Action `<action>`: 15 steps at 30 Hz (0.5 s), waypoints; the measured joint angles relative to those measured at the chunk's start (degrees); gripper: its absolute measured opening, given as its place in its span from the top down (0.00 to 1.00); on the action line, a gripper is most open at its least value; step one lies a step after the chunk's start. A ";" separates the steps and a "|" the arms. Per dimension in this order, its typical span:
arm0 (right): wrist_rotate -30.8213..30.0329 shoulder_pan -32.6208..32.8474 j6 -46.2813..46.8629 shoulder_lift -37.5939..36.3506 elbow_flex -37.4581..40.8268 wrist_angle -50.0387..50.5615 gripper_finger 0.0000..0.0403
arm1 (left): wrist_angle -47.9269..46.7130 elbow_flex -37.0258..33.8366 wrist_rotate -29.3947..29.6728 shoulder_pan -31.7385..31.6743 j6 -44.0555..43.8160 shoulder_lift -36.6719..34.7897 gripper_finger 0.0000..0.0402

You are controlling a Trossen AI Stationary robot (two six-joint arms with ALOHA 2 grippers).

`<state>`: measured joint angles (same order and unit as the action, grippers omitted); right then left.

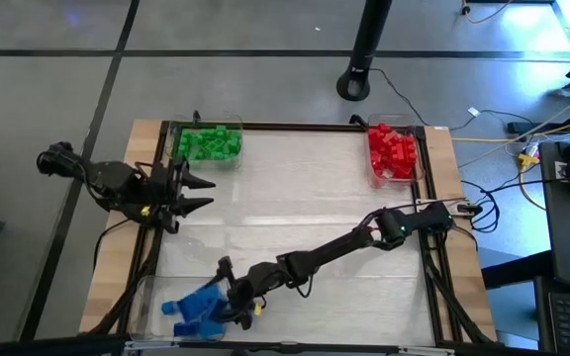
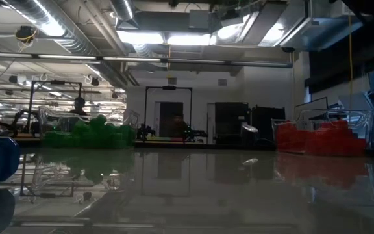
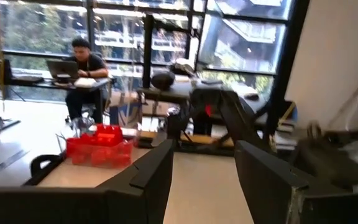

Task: Sort blocks
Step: Put the blue game piece into the bottom transparent bin

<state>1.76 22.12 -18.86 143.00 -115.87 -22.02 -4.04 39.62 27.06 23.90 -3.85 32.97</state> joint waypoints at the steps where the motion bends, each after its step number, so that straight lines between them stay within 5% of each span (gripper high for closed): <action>1: 1.48 0.07 -1.13 -1.01 0.00 2.42 0.14 | -0.60 0.00 -0.20 0.37 -0.25 0.46 0.59; 5: 1.44 1.43 -3.65 -6.78 -0.10 18.88 0.18 | -1.98 -0.02 -1.23 2.44 -1.55 3.64 0.59; 10: -7.83 4.18 -1.83 -10.97 -0.02 44.38 0.20 | -1.16 -0.07 -1.29 4.37 -1.66 8.12 0.59; 15: -13.38 7.06 6.59 -11.82 0.03 57.21 0.20 | -1.01 -0.07 -1.26 4.59 -1.73 11.48 0.59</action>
<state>-11.62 29.18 -12.27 131.18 -115.85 35.19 -5.06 39.55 25.80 28.49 -5.58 44.45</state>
